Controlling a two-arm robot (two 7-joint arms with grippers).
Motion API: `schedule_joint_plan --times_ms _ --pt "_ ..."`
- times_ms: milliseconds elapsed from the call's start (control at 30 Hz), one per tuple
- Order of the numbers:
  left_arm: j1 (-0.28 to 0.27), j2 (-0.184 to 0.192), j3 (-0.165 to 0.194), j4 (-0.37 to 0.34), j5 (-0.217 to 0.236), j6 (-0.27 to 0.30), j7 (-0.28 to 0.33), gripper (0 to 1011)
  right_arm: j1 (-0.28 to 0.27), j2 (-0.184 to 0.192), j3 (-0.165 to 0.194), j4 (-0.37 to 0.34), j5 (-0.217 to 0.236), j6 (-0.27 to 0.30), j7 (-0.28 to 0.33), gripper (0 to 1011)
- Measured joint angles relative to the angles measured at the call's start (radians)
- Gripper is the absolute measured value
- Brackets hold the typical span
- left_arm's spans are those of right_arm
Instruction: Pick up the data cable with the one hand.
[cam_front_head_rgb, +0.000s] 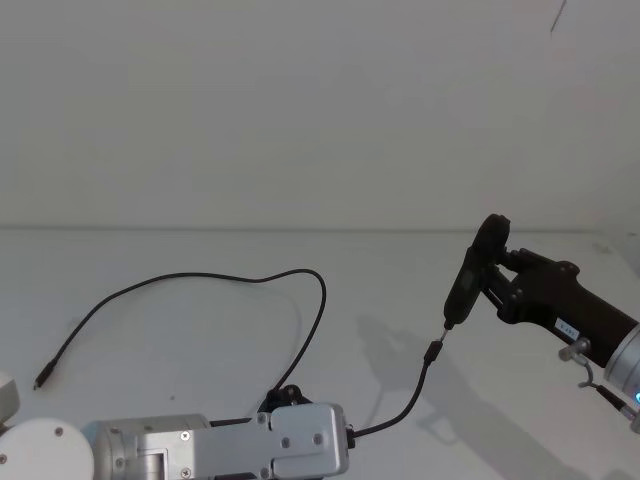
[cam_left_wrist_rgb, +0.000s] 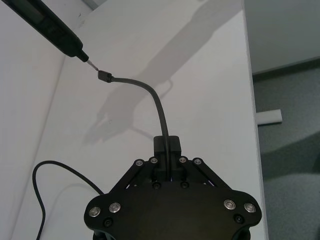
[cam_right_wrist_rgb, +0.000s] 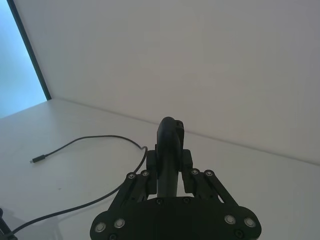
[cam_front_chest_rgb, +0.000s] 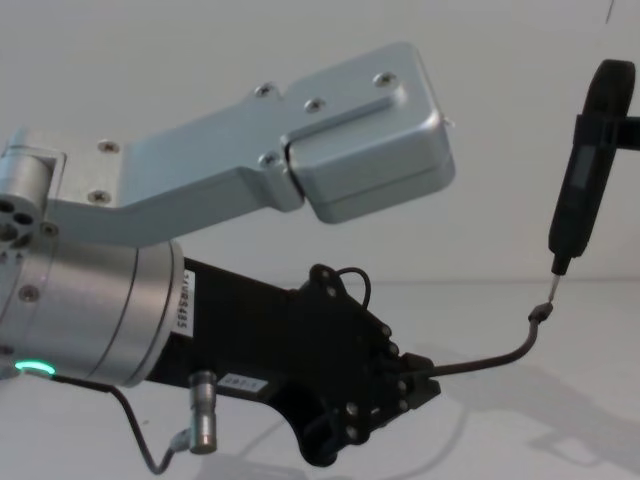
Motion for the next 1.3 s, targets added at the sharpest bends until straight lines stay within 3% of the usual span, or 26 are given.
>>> schedule_joint_plan --times_ms 633,1300 --pt "0.0 0.0 0.0 0.0 0.0 0.0 0.0 55 0.0 0.002 -0.001 -0.001 0.006 -0.005 0.001 279" --pt "0.0 0.0 0.0 0.0 0.0 0.0 0.0 55 0.035 0.008 -0.02 0.057 0.008 -0.022 0.009 279"
